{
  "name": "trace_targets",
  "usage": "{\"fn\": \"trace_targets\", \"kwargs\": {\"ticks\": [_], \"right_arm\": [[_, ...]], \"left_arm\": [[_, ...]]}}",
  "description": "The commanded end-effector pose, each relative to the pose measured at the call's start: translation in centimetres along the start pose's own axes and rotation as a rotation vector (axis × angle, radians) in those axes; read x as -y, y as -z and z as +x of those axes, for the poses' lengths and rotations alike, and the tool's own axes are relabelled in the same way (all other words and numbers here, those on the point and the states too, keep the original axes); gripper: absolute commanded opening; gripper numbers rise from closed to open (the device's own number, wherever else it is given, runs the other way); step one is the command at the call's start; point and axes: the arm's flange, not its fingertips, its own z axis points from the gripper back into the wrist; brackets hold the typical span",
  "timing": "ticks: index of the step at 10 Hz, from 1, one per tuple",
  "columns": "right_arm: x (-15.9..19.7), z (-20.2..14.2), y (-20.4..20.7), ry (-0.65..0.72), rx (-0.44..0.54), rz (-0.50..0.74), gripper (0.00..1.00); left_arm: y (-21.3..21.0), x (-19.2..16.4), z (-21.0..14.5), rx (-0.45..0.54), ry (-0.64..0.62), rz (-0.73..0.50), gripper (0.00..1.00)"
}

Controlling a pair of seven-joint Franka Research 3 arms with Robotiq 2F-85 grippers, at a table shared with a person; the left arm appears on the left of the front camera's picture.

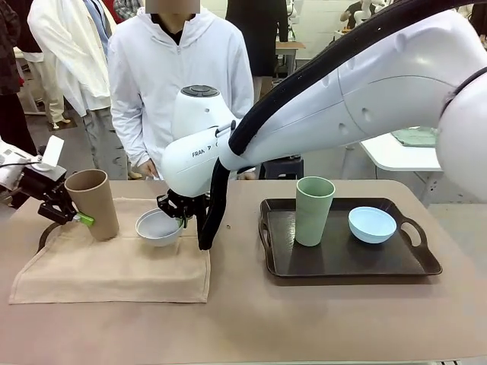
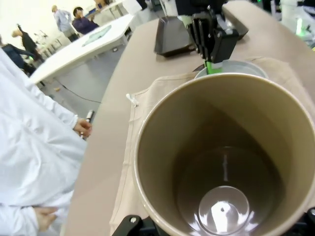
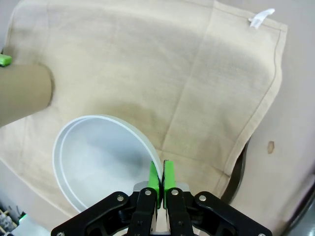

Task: Set up a tray with a mat and arrange the tableware.
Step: Place the Picnic Bowl and Reusable plastic cup back onto the Handle tray in front of the human's position.

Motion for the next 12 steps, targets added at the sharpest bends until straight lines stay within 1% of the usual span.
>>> {"fn": "trace_targets", "kwargs": {"ticks": [1,2,3,4,5,6,8,9,12], "right_arm": [[0.2,0.6,0.6,-0.03,0.014,-0.008,0.04],[0.3,0.7,1.1,-0.034,0.008,-0.012,0.04],[0.3,0.7,1.4,-0.043,0.002,-0.01,0.07],[0.3,0.7,1.7,-0.056,-0.006,-0.011,0.63],[0.5,0.7,1.8,-0.058,-0.011,-0.01,0.66],[0.6,0.7,1.7,-0.054,-0.013,-0.016,1.0],[0.5,0.3,0.1,-0.03,-0.011,-0.049,1.0],[0.5,0.0,-1.5,-0.029,0.0,-0.068,0.47],[0.8,-1.4,-5.5,-0.026,0.04,-0.065,0.77]], "left_arm": [[1.1,-0.5,-0.5,0.023,0.036,0.036,0.84],[1.3,-0.7,-0.5,0.029,0.031,0.033,0.84],[1.3,-0.7,-0.5,0.03,0.028,0.028,0.84],[1.3,-0.6,-0.4,0.03,0.022,0.018,1.0],[1.3,-0.7,-0.4,0.025,0.011,0.015,1.0],[1.2,-0.6,-0.3,0.025,0.008,0.014,1.0],[0.4,-0.4,-0.3,-0.013,-0.022,0.018,1.0],[-0.2,-0.4,-0.4,-0.05,-0.047,0.026,1.0],[-2.0,0.1,-0.3,-0.128,-0.115,0.02,1.0]]}}
